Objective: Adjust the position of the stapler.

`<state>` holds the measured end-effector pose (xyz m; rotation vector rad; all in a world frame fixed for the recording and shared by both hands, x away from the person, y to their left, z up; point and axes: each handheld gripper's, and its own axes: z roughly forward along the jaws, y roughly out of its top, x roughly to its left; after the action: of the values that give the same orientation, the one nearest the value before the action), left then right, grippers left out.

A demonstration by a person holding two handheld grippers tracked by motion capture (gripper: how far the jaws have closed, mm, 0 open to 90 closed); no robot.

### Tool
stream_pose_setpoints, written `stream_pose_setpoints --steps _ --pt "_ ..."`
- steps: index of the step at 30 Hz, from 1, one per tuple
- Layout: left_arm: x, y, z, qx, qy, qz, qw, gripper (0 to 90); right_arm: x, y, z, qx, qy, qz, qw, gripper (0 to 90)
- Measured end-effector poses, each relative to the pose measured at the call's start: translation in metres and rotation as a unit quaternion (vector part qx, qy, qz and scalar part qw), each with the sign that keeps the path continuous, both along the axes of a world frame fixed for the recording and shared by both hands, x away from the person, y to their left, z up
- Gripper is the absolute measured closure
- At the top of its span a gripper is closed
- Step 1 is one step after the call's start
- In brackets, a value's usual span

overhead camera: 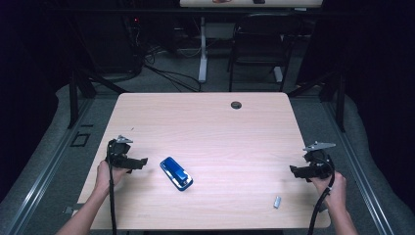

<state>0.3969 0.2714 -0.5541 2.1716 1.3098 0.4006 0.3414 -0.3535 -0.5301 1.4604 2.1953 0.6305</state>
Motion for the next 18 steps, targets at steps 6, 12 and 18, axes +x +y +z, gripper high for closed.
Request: stream_pose_setpoints --steps 6,12,18 --pt "0.002 -0.005 0.002 0.002 -0.006 -0.008 0.9999 3.5 0.001 0.003 0.001 -0.014 0.004 0.003 0.9999 13.5" --pt "0.000 -0.004 0.000 0.001 -0.012 -0.003 0.9999 8.4 0.002 0.010 0.004 -0.022 0.002 0.014 0.9997 14.7" --pt "-0.003 -0.007 0.004 -0.003 -0.017 -0.007 0.9998 30.8 0.000 0.012 0.008 -0.021 -0.001 0.019 0.9996 15.5"
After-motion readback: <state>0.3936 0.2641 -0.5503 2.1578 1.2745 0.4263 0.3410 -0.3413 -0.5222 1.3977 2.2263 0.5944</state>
